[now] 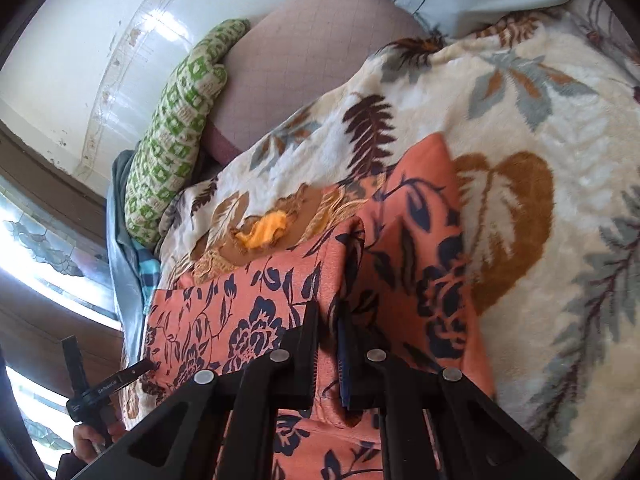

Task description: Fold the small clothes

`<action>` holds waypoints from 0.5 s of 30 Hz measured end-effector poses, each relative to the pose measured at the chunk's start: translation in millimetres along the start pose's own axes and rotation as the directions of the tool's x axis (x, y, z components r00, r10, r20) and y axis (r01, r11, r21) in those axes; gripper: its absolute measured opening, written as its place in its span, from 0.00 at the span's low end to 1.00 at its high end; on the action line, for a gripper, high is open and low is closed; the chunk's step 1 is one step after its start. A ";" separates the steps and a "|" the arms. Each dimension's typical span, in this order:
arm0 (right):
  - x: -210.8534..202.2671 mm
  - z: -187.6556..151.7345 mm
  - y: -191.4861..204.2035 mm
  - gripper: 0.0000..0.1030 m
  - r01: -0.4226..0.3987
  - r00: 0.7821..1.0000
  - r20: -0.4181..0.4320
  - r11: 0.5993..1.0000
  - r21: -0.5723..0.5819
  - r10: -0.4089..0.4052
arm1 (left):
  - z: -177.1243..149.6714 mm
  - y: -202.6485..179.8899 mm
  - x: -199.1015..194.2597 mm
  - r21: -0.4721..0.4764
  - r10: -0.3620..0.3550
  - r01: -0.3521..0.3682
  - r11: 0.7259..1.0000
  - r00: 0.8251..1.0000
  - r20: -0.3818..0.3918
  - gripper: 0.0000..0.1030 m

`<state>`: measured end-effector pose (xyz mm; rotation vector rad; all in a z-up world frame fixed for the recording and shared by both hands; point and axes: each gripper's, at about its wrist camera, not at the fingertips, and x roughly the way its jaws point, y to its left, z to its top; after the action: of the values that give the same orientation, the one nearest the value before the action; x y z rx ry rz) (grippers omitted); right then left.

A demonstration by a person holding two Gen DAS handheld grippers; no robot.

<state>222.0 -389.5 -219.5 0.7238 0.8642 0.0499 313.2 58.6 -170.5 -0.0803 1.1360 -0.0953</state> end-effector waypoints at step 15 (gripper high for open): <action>15.6 3.5 -24.8 0.09 0.187 0.977 -0.098 0.982 -0.018 -0.188 | 4.7 -40.8 24.8 0.113 0.107 -0.102 0.988 0.994 -0.034 0.75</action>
<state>228.8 -405.5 -243.4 0.6333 1.0235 -0.0798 326.4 15.2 -186.3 0.0801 1.1711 -0.0667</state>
